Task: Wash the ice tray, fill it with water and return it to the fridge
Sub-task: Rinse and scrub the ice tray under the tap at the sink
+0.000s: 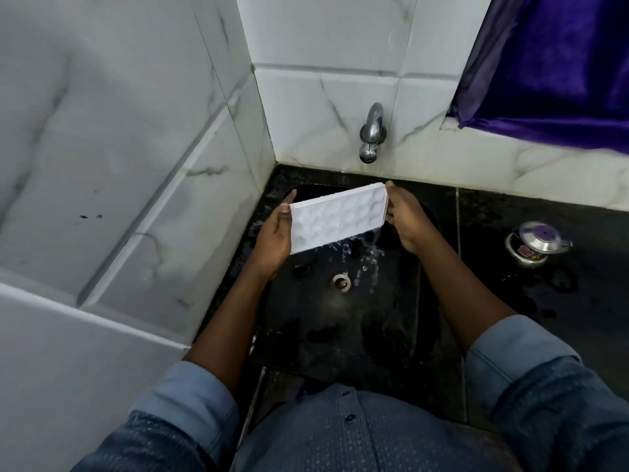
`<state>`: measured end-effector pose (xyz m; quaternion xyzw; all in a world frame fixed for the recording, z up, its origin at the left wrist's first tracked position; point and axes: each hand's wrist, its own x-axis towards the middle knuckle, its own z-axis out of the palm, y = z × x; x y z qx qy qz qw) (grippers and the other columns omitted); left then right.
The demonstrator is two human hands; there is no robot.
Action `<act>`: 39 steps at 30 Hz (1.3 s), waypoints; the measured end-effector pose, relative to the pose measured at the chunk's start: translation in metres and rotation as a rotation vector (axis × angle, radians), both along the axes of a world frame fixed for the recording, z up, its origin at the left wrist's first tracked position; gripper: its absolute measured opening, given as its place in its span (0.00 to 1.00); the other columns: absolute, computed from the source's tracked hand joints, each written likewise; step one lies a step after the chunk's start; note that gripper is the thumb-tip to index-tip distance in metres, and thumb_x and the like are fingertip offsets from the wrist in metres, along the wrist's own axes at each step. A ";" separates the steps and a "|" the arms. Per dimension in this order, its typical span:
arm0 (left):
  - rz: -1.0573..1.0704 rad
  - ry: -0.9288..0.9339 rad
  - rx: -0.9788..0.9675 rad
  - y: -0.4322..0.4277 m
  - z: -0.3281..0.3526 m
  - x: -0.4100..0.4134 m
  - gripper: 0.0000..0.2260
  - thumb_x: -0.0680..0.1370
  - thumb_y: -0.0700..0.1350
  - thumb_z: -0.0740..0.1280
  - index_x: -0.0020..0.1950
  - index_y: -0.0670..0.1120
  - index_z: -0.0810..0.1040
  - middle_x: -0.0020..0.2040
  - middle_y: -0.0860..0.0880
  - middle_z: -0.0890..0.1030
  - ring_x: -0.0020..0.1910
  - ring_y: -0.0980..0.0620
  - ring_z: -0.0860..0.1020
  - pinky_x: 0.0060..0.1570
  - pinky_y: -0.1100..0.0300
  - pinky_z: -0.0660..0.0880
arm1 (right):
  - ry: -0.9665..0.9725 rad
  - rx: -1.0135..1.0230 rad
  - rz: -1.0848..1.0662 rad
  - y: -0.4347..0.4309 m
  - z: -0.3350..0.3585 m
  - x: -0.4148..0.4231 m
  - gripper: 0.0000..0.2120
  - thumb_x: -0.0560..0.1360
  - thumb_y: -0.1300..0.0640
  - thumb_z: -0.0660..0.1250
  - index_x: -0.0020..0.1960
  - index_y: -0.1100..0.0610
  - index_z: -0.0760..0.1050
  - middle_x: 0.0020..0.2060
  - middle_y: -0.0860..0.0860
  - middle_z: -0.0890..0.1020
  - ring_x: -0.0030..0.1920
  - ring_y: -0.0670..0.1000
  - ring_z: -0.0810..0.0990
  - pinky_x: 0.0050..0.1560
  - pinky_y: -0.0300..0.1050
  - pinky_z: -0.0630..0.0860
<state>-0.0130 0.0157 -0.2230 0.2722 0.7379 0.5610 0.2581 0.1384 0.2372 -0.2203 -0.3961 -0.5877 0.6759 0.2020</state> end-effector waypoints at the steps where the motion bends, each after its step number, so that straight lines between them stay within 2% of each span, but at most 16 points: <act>1: 0.003 0.035 -0.007 0.000 -0.002 -0.001 0.25 0.86 0.62 0.51 0.81 0.56 0.68 0.77 0.56 0.73 0.75 0.58 0.73 0.77 0.52 0.70 | 0.037 0.016 -0.022 0.002 -0.001 0.000 0.16 0.85 0.44 0.59 0.60 0.53 0.80 0.54 0.50 0.87 0.57 0.51 0.86 0.61 0.48 0.79; 4: 0.033 0.107 -0.002 -0.001 -0.001 0.005 0.23 0.90 0.53 0.48 0.85 0.51 0.60 0.81 0.53 0.66 0.79 0.57 0.65 0.79 0.66 0.60 | 0.151 0.074 -0.110 0.001 -0.008 0.002 0.11 0.83 0.47 0.63 0.51 0.53 0.79 0.43 0.45 0.85 0.46 0.44 0.82 0.56 0.47 0.77; 6: 0.037 0.118 0.002 -0.002 0.002 0.011 0.23 0.90 0.52 0.47 0.86 0.51 0.56 0.83 0.51 0.61 0.79 0.60 0.60 0.69 0.82 0.55 | 0.257 0.094 -0.161 -0.004 -0.010 0.006 0.06 0.82 0.53 0.65 0.48 0.52 0.77 0.41 0.45 0.81 0.43 0.43 0.77 0.52 0.45 0.74; 7: 0.037 0.122 0.016 -0.002 0.004 0.014 0.24 0.89 0.54 0.46 0.86 0.51 0.56 0.84 0.51 0.61 0.79 0.61 0.60 0.68 0.83 0.54 | 0.304 0.119 -0.189 -0.006 -0.010 0.009 0.04 0.81 0.54 0.66 0.47 0.52 0.76 0.41 0.46 0.80 0.43 0.43 0.76 0.51 0.44 0.73; 11: 0.055 0.172 0.228 -0.004 0.007 0.024 0.33 0.83 0.71 0.49 0.81 0.53 0.63 0.81 0.52 0.66 0.81 0.56 0.63 0.78 0.67 0.59 | 0.445 0.224 -0.201 -0.016 0.000 0.022 0.04 0.80 0.59 0.63 0.47 0.52 0.74 0.53 0.51 0.85 0.45 0.46 0.76 0.45 0.39 0.71; 15: 0.153 0.230 0.395 -0.005 0.016 0.037 0.26 0.87 0.55 0.55 0.79 0.40 0.69 0.79 0.42 0.71 0.79 0.44 0.69 0.79 0.41 0.65 | 0.605 0.365 -0.217 -0.027 0.017 0.035 0.11 0.79 0.62 0.60 0.50 0.48 0.77 0.63 0.60 0.83 0.54 0.56 0.80 0.54 0.50 0.74; 17: 0.224 0.271 0.483 0.000 0.014 0.047 0.24 0.86 0.48 0.55 0.78 0.34 0.69 0.77 0.36 0.72 0.77 0.41 0.71 0.77 0.42 0.68 | 0.633 0.397 -0.283 -0.035 0.017 0.035 0.12 0.78 0.63 0.59 0.53 0.50 0.76 0.63 0.62 0.83 0.61 0.60 0.80 0.60 0.55 0.73; 19: 0.277 0.270 0.473 0.009 0.003 0.057 0.22 0.86 0.46 0.56 0.76 0.35 0.71 0.76 0.37 0.73 0.76 0.44 0.73 0.76 0.48 0.69 | 0.549 0.348 -0.311 -0.042 0.002 0.029 0.09 0.78 0.59 0.59 0.55 0.52 0.75 0.62 0.57 0.83 0.61 0.56 0.80 0.60 0.53 0.73; 21: 0.371 0.027 0.341 0.020 -0.010 0.059 0.22 0.83 0.52 0.60 0.72 0.41 0.75 0.70 0.44 0.78 0.70 0.50 0.76 0.72 0.53 0.69 | 0.401 0.202 -0.269 -0.043 -0.021 0.026 0.11 0.76 0.49 0.62 0.55 0.51 0.76 0.57 0.48 0.85 0.56 0.46 0.81 0.57 0.48 0.74; 23: 0.452 -0.210 0.288 0.026 -0.010 0.057 0.23 0.79 0.54 0.62 0.68 0.42 0.77 0.62 0.47 0.81 0.61 0.54 0.78 0.65 0.55 0.71 | 0.312 0.139 -0.210 -0.043 -0.041 0.032 0.18 0.76 0.42 0.63 0.59 0.51 0.78 0.55 0.46 0.85 0.57 0.44 0.82 0.63 0.52 0.75; 27: 0.467 -0.038 0.441 0.030 0.000 0.056 0.19 0.82 0.44 0.59 0.71 0.41 0.74 0.68 0.48 0.78 0.73 0.46 0.74 0.74 0.55 0.69 | 0.305 0.376 -0.263 -0.055 -0.037 0.033 0.22 0.86 0.50 0.57 0.70 0.64 0.75 0.67 0.58 0.80 0.70 0.58 0.77 0.74 0.53 0.71; 29: 0.436 -0.079 0.410 0.036 0.001 0.048 0.20 0.80 0.44 0.60 0.71 0.40 0.75 0.70 0.46 0.78 0.74 0.46 0.73 0.77 0.52 0.67 | 0.220 0.401 -0.277 -0.052 -0.037 0.031 0.24 0.85 0.48 0.58 0.69 0.67 0.76 0.65 0.58 0.81 0.68 0.51 0.78 0.73 0.50 0.72; 31: 0.388 -0.078 0.368 0.035 -0.003 0.043 0.17 0.80 0.45 0.61 0.67 0.44 0.78 0.71 0.42 0.78 0.75 0.45 0.73 0.77 0.48 0.66 | 0.175 0.413 -0.286 -0.047 -0.038 0.035 0.27 0.83 0.44 0.60 0.66 0.66 0.80 0.61 0.55 0.84 0.64 0.50 0.80 0.71 0.55 0.74; 34: 0.320 0.058 0.400 0.029 -0.014 0.041 0.15 0.85 0.44 0.61 0.71 0.46 0.76 0.71 0.46 0.78 0.74 0.52 0.74 0.76 0.55 0.68 | 0.267 0.621 -0.300 -0.043 -0.039 0.039 0.20 0.85 0.52 0.59 0.67 0.66 0.78 0.62 0.55 0.83 0.66 0.56 0.80 0.70 0.55 0.74; 36: 0.327 -0.032 0.285 0.032 -0.018 0.036 0.15 0.87 0.46 0.61 0.72 0.42 0.76 0.66 0.50 0.79 0.68 0.57 0.77 0.72 0.59 0.71 | 0.187 0.620 -0.255 -0.038 -0.038 0.034 0.22 0.85 0.49 0.60 0.67 0.64 0.78 0.62 0.56 0.83 0.65 0.55 0.80 0.70 0.55 0.74; 39: 0.361 -0.008 0.201 0.027 -0.024 0.035 0.19 0.86 0.53 0.61 0.68 0.39 0.79 0.62 0.47 0.83 0.66 0.48 0.79 0.68 0.55 0.74 | 0.080 0.584 -0.221 -0.035 -0.035 0.035 0.23 0.83 0.46 0.61 0.64 0.63 0.80 0.58 0.51 0.84 0.61 0.46 0.81 0.67 0.54 0.76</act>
